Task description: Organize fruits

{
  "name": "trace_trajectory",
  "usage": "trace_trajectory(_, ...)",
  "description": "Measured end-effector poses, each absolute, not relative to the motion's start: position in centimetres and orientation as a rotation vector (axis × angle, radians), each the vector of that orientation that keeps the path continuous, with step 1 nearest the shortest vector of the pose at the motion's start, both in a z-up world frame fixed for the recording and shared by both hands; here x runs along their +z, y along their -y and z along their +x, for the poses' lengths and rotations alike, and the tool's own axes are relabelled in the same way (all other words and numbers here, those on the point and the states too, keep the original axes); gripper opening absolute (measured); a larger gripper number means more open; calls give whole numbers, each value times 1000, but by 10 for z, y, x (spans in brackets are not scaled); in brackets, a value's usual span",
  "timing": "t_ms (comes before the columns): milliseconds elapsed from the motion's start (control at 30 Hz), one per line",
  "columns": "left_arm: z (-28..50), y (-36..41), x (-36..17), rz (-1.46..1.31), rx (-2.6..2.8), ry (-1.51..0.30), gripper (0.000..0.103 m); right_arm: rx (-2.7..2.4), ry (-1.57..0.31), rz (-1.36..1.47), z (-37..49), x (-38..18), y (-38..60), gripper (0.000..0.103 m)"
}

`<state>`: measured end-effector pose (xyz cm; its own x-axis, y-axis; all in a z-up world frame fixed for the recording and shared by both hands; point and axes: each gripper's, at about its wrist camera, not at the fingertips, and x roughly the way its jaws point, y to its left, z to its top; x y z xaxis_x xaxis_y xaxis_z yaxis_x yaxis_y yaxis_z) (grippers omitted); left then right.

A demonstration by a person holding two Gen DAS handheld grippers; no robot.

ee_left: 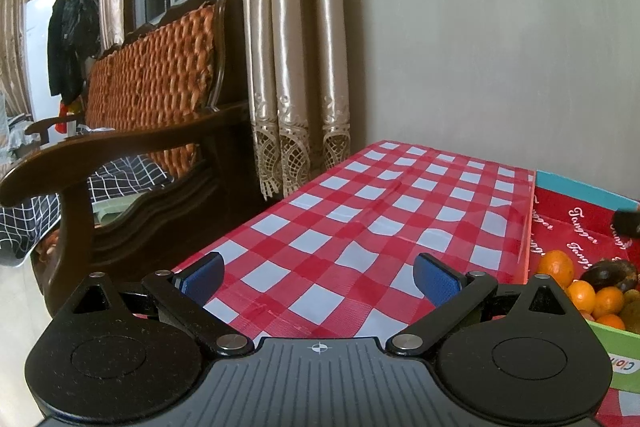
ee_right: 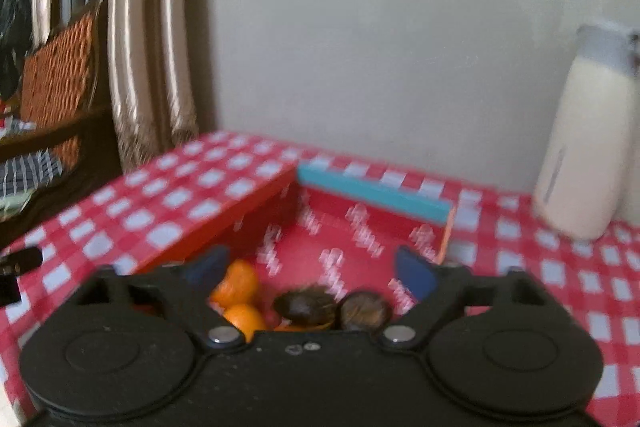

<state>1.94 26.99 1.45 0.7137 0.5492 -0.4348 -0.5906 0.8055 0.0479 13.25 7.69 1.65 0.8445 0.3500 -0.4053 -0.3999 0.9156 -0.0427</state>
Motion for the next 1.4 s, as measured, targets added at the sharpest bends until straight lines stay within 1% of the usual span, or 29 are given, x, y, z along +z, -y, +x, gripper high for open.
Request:
trace_trajectory(33,20,-269,15,-98,629,-449,100,389,-393,-111,132,19,-72,94)
trace_trajectory(67,20,-268,15,-98,625,-448,100,378,-387,-92,133,22,-67,100)
trace_trajectory(100,20,-266,16,-96,622,-446,100,366,-382,-78,133,25,-61,102)
trace_trajectory(133,20,-264,17,-94,615,-442,100,355,-372,-67,133,26,-56,103)
trace_trajectory(400,16,-236,28,-107,516,-427,100,264,-291,-6,112,38,-4,103)
trace_trajectory(567,0,-191,48,-102,414,-390,100,206,-267,-34,57,32,39,103)
trace_trajectory(600,-7,-181,51,-92,394,-379,103,193,-263,-47,45,31,48,103)
trace_trajectory(667,-21,-160,56,-72,362,-366,103,159,-251,-66,19,28,68,103)
trace_trajectory(900,-75,-115,62,-42,281,-346,103,79,-263,-8,-54,16,119,103)
trace_trajectory(1033,-98,-108,56,-43,269,-352,103,48,-269,-9,-73,9,131,103)
trace_trajectory(1133,-109,-103,51,-26,277,-331,103,28,-235,-30,-84,9,136,103)
trace_trajectory(1400,-110,-92,43,14,235,-310,103,0,-199,-123,-86,6,131,103)
